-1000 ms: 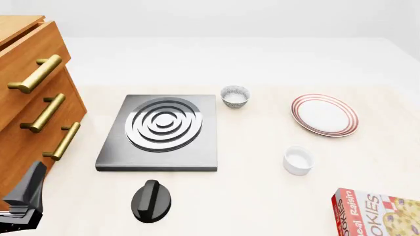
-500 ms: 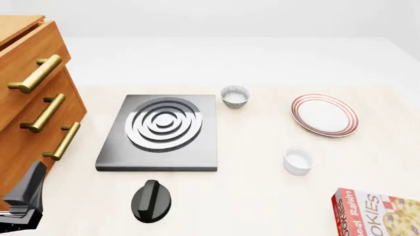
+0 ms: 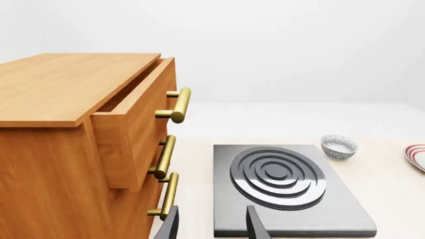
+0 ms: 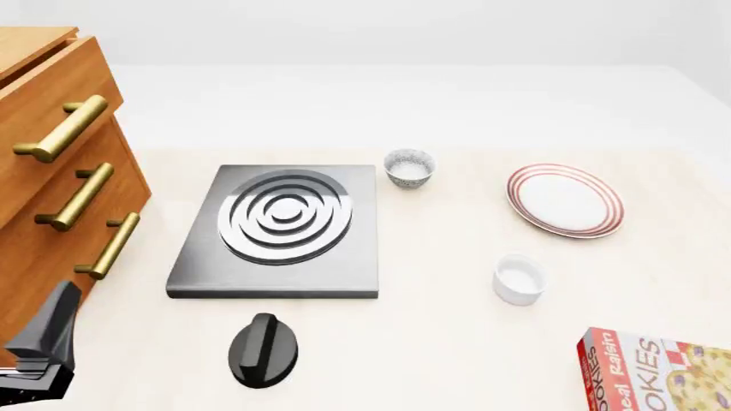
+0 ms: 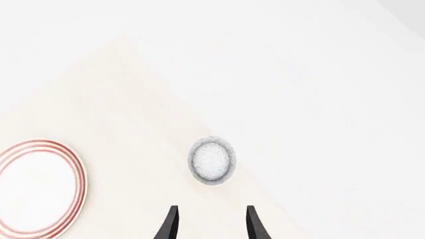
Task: Pick the akita bowl next to the cookies box and place it on the plate.
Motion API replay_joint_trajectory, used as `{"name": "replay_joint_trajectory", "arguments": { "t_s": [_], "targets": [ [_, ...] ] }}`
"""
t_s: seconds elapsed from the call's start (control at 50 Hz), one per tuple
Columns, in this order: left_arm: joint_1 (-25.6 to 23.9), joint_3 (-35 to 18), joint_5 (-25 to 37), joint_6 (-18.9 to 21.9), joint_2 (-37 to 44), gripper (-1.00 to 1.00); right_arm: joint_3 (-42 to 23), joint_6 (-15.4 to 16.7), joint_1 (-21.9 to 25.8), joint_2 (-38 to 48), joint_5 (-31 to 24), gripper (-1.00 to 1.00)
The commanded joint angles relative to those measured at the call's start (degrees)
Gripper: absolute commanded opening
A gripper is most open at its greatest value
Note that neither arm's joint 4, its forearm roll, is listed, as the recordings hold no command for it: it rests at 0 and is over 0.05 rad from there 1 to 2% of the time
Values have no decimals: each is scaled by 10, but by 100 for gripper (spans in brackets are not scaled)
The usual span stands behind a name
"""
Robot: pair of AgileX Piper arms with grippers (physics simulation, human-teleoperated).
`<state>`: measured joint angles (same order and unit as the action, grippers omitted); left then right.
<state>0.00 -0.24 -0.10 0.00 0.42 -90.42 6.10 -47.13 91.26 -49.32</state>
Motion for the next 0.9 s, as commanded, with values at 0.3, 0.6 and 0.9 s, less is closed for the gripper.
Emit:
{"name": "replay_joint_trajectory", "arguments": {
  "t_s": [0.3,0.6,0.9],
  "targets": [
    [0,0,0,0,0,100,-172,12,-65,114,-87,100],
    [0,0,0,0,0,100,-227,-4,-63,156,-107,100],
    [0,0,0,0,0,100,-207,-11,-47,182,-64,100]
  ]
}}
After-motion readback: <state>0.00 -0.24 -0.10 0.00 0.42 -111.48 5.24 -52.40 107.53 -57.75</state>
